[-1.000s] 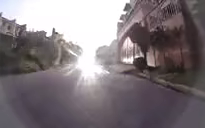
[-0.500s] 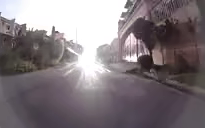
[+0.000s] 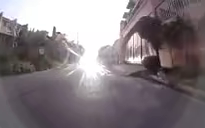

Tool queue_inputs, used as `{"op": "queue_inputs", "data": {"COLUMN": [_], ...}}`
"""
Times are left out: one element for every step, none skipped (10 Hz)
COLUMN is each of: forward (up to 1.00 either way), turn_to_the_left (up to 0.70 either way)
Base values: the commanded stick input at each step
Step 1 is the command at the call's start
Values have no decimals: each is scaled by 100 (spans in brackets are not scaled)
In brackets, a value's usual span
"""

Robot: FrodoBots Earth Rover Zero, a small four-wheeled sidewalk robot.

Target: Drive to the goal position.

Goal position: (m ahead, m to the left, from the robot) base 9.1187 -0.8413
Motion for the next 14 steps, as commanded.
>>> {"op": "queue_inputs", "data": {"forward": [100, 100, 100, 100, 100, 100, 100, 100, 100, 100, 100, 100, 100, 100], "turn_to_the_left": [0, 0, 0, 0, 0, 0, 0, 0, 0, 0, -5, -15, -25, -35]}}
